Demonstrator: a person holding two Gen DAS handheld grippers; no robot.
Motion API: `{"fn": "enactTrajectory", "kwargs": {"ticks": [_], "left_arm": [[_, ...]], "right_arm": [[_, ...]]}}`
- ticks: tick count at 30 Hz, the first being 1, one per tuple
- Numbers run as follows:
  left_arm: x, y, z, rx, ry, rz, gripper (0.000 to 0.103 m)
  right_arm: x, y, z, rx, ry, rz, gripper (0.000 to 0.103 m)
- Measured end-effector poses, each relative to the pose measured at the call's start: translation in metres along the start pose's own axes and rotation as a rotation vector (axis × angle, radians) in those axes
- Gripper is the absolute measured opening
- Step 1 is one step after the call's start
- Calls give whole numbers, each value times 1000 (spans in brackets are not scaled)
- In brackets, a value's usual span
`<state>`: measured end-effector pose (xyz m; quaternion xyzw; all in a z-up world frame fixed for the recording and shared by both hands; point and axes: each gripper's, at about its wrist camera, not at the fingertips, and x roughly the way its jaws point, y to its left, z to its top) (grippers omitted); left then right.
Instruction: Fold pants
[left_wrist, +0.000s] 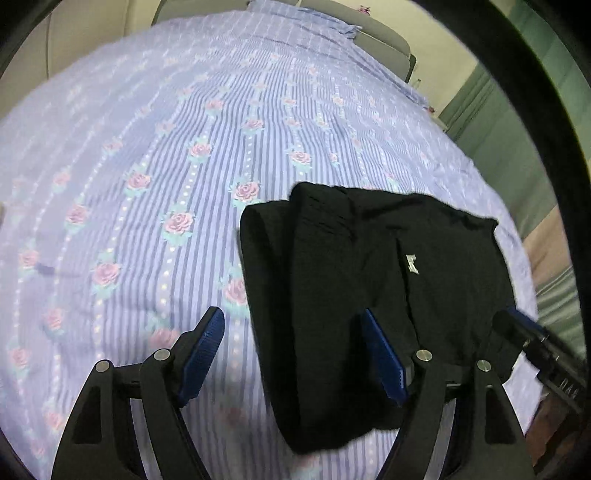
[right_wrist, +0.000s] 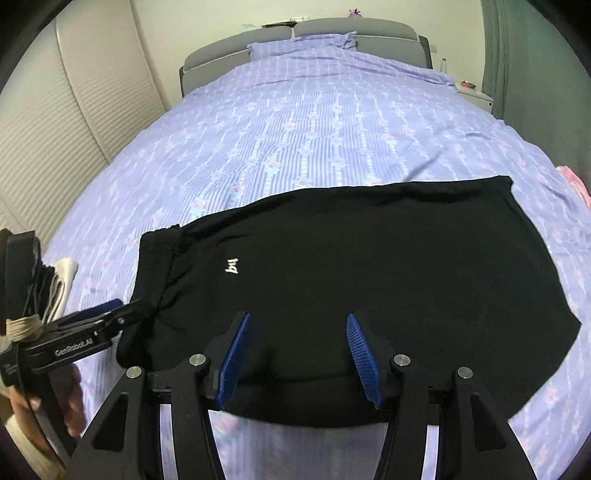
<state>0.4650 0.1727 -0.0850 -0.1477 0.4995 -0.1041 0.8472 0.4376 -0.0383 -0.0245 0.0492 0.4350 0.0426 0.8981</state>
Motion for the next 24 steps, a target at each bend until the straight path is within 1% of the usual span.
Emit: {"fn": "enactTrajectory", "kwargs": {"ticks": [2,6,9,11,12,13,14,15,16,18,20,22,24], "left_arm": [[7,11,5,-27,14,-39,77],[18,23,14,-44,27,-81,85],[27,29,17,-71,38,-93,91],[32,29,17,-79,44,-102,91],[33,28,16,-78,45,-109,90],[33,26,16,-74,45,-144,88],[31,28,15,-65,52,-179,67],[29,26,14,-51,57,-181,61],[25,25,14,-36,47,-172,60],[17,27,12,-24,26,-196,56],[19,40,10,-62,32,-235,56],[29,54,7,-109,65,-249,59],[31,58,5,-126,65,-274,63]], "right_arm": [[6,5,2,8,7,-8,55],[18,10,5,12,14,-27,55],[26,10,7,16,27,-37,55],[30,9,8,29,31,-33,55],[32,10,8,33,32,-31,55],[34,10,8,36,35,-30,55],[36,11,8,40,36,-30,55],[38,12,9,44,37,-28,55],[39,12,9,47,37,-26,55],[40,14,10,47,36,-17,55],[41,16,11,40,35,-15,55],[43,19,11,35,35,-12,55],[45,20,12,32,36,-15,55]]}}
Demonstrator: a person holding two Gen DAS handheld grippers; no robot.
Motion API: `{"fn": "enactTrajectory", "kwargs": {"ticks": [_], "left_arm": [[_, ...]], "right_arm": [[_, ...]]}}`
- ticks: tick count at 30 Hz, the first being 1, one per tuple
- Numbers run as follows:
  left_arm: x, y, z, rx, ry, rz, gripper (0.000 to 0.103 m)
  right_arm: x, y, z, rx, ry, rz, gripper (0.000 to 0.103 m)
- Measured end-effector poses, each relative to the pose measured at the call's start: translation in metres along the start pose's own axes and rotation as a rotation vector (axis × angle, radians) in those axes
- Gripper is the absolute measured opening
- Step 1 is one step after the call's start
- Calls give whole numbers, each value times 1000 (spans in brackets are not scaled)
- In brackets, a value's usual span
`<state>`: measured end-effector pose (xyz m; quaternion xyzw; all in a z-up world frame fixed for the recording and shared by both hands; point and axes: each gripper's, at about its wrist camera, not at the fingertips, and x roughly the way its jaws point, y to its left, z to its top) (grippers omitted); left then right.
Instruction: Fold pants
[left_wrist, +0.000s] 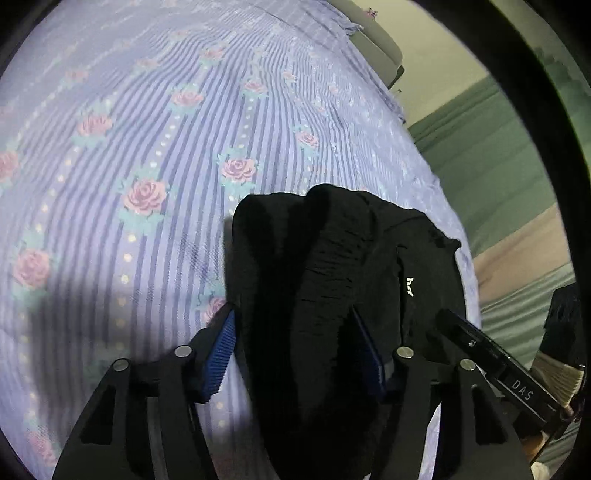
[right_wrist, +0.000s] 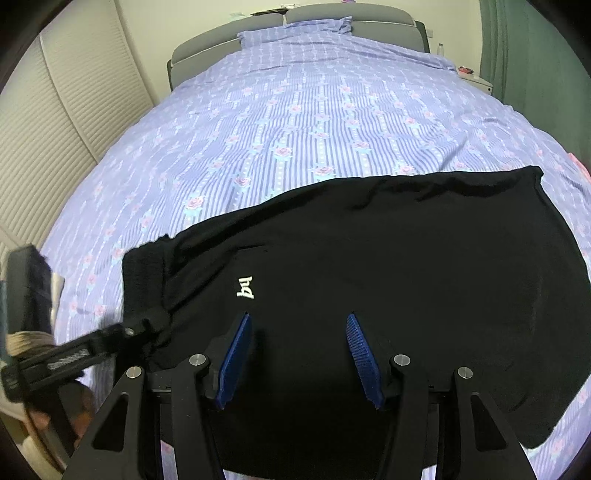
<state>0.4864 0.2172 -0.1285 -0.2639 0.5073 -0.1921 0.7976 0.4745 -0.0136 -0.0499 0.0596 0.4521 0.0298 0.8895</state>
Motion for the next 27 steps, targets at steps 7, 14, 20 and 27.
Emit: {"fn": "enactTrajectory", "kwargs": {"ticks": [7,14,20,27], "left_arm": [[-2,-21,5,14,6,-24,35],[5,0,5,-90,22,-8,47],[-7,-7,9,-68,19,-19,22],[-40,-95,23,68,-37,172,19]], "right_arm": [[1,-1,1,14,-1,-1,55],[-3,-5,0,24,-13,-3,55],[-13,-12,-1,31,-39,-5,55],[-41,-33,2,60,-81,-4,55]]}}
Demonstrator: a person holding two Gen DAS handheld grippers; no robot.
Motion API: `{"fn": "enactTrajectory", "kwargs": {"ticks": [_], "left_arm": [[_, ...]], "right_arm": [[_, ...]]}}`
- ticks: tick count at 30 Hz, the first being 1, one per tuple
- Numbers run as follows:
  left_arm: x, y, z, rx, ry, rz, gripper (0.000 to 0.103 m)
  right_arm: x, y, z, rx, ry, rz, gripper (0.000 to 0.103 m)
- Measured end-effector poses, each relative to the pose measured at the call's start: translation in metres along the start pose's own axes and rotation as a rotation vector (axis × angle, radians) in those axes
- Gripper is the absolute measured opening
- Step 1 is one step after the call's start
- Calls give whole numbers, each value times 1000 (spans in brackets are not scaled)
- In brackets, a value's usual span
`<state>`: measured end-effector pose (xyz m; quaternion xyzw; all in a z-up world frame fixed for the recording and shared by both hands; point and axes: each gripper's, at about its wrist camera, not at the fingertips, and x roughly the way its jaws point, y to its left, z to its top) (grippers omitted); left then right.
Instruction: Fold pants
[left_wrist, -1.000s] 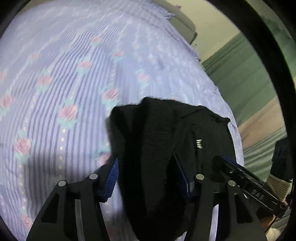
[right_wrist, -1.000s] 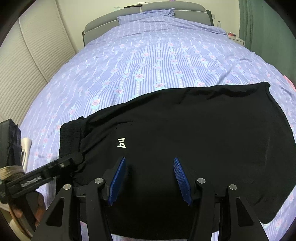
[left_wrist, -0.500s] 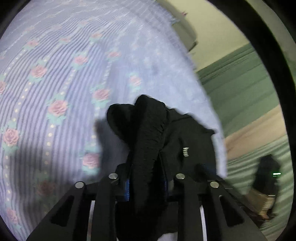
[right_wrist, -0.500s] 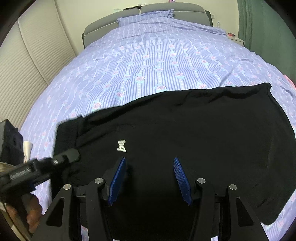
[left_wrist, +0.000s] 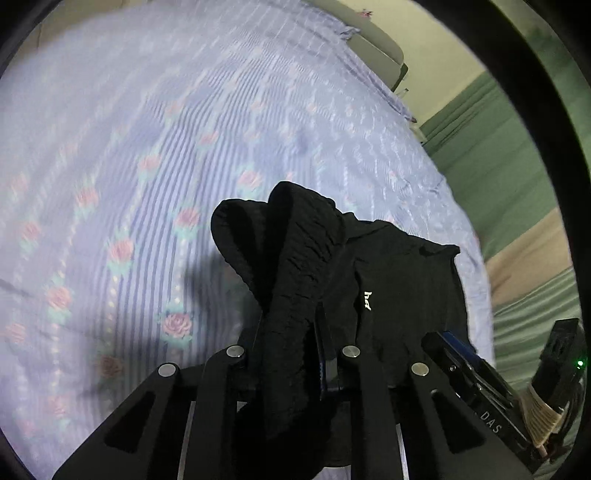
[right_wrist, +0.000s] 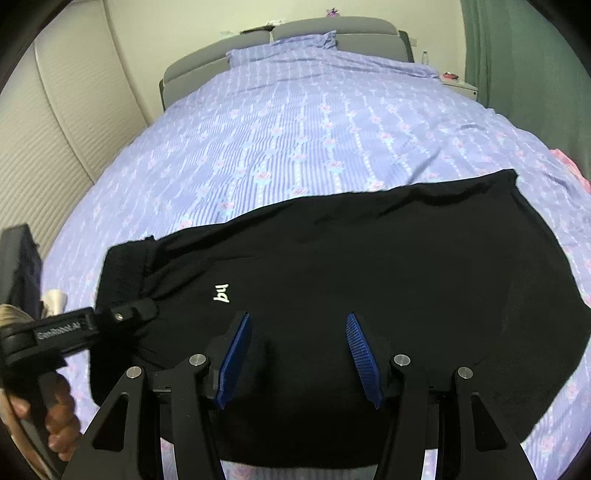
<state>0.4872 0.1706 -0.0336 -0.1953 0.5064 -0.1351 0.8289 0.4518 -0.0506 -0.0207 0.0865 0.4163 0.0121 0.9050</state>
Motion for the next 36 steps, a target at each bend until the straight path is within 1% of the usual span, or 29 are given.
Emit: {"fn": "enactTrajectory", "kwargs": {"ticks": [2,5,8,11,13,14,18,19,21,24,28,31,34,35,36], "left_arm": [[-10,-31,8,30,-27,50,18],[-28,-78,15,78,-79,81,18],[-36,-124,16,131,-120,118,18],[-27,-184,19,175,-141,178,18],[-20,-212,16,197,-152,215,18],[-14,-226,16,200,-152,230,18],[23,-286,16,194,-144,279,18],[29,-294,14,194,-142,290,18],[54,-325,12,202,-124,310,18],[87,-356,7,208,-84,324,18],[141,-390,-5,260,-21,332,18],[177,-401,-13,272,43,320,18],[199,-403,-21,274,76,333,19],[204,-403,-23,270,85,322,22],[209,-404,-24,260,101,291,25]], "right_arm": [[-12,-10,3,10,-20,2,55],[-33,-29,10,20,-53,0,55],[-57,-57,18,39,-90,15,55],[-82,-95,27,38,-126,21,55],[-93,-117,31,26,-142,23,55],[-98,-136,35,17,-146,24,55],[-107,-192,51,5,-134,37,55],[-109,-210,56,6,-128,46,55],[-111,-237,62,8,-114,46,55],[-110,-277,71,3,-97,31,55],[-104,-316,73,20,-84,6,55],[-92,-340,69,40,-56,-15,55],[-79,-359,61,68,-20,-30,55],[-76,-363,59,75,-13,-30,55],[-73,-367,56,81,-3,-32,55]]}}
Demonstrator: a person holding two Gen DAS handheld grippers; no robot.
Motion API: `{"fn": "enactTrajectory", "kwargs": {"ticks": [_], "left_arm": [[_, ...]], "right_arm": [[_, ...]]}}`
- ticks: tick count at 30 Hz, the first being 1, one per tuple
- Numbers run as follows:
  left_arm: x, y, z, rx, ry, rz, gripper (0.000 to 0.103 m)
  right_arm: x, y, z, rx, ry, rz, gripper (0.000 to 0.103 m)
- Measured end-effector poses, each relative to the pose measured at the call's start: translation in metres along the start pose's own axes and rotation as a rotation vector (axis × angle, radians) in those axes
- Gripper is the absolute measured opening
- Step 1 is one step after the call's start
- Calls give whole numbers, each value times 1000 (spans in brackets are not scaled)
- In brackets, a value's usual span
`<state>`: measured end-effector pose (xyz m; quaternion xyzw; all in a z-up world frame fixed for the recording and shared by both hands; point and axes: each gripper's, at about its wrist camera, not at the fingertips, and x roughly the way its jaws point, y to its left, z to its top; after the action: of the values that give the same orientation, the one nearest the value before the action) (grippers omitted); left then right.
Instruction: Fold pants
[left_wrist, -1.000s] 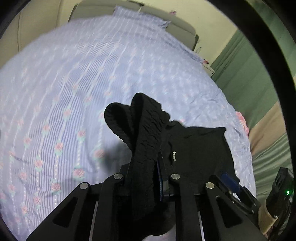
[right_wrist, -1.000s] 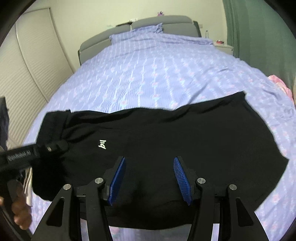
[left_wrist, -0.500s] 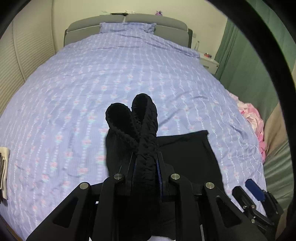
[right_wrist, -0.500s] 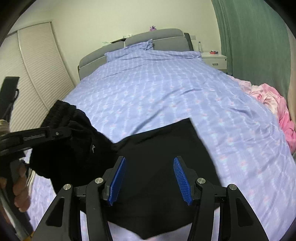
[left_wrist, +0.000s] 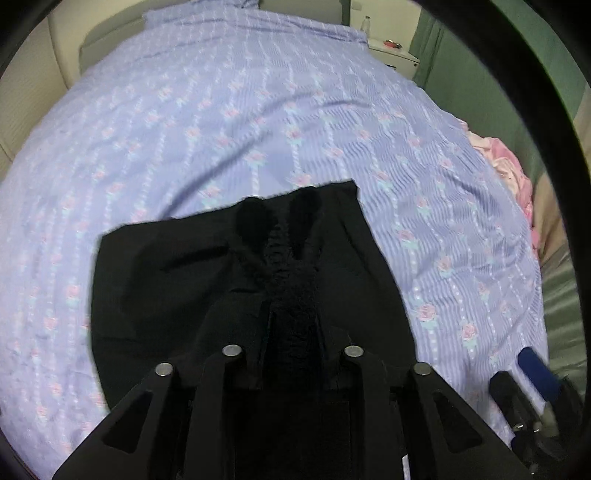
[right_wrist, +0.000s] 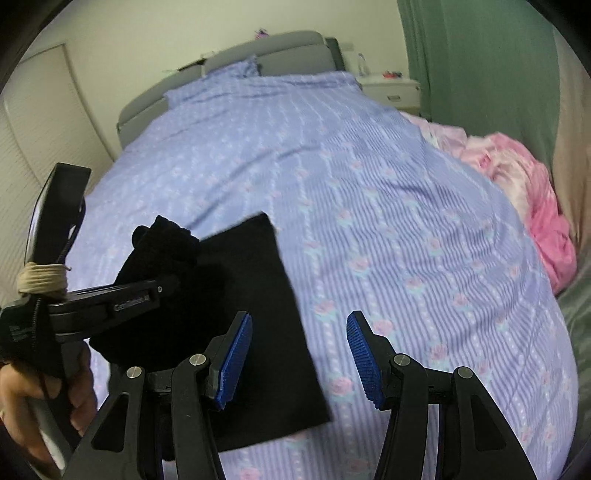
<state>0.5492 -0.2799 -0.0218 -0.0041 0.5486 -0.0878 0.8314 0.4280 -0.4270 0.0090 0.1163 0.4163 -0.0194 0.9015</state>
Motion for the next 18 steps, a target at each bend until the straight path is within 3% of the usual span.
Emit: {"fn": "enactTrajectory", "kwargs": {"ticks": [2,5,7,9,11,15,18], "left_arm": [[2,-5,1,1,10,-55,34],[-11,-10,0,21,-16,-77,64],[-29,-10,1,38,-51,-87,66],[-45,-9,2,80,-90,-97,74],[-60,-5,6,181,-149,-98,75],[-60,-3,25,486,-190,-118,75],[-40,-8,42,696,-99,-196,74]], "right_arm": [[4,-6,-5,9,14,-13,55],[7,-15,-11,37,33,-29,55],[4,-20,-14,64,35,-32,55],[0,-24,-16,96,32,-27,55],[-2,-23,-18,123,29,-11,55],[-5,-9,-25,161,15,40,55],[3,7,-32,193,24,66,55]]}}
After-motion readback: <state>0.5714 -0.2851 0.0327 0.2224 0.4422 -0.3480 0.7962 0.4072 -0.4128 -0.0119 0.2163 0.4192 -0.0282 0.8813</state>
